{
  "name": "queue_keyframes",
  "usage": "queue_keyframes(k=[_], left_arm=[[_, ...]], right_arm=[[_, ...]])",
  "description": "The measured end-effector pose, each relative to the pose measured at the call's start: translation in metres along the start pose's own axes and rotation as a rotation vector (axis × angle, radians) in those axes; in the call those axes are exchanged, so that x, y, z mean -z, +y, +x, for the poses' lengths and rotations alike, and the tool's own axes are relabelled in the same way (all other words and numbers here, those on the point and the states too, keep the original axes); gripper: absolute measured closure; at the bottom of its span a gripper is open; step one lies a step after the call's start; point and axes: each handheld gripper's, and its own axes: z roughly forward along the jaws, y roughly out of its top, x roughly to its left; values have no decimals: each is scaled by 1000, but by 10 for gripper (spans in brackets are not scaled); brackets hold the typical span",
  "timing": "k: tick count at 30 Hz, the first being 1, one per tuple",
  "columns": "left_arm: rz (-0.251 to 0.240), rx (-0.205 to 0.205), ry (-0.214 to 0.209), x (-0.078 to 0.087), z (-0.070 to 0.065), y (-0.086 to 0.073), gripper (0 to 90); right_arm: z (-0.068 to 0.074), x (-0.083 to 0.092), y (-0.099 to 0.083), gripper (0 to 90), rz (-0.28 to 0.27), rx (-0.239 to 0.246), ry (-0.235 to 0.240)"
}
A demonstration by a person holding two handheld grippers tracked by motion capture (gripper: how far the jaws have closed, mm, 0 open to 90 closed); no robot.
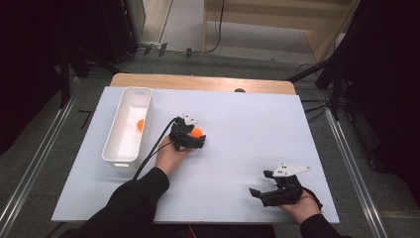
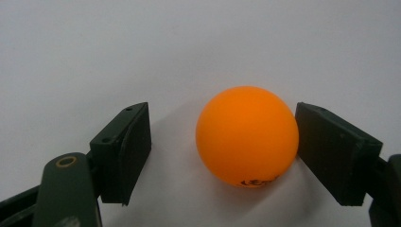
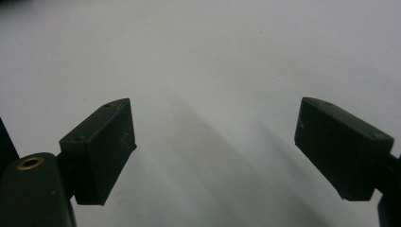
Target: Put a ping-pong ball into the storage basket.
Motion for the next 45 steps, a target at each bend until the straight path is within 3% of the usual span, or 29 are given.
queue_keyframes(k=[5,13,23,30,45], left_arm=[[0,2,1,0,0,0,217],[-11,-16,-12,2,-2,-1,320],[-20,11,0,3,-3,-2,394],[-27,35,12,5,-2,-3,495],[-34,40,2,5,-1,-3,502]], right_arm=[[0,0,0,117,-3,0,-3],[1,0,0,117,-3,2,-3],[1,0,0,117,4,6,-3],[1,0,0,117,4,11,0],[2,-1,0,117,7,13,2]])
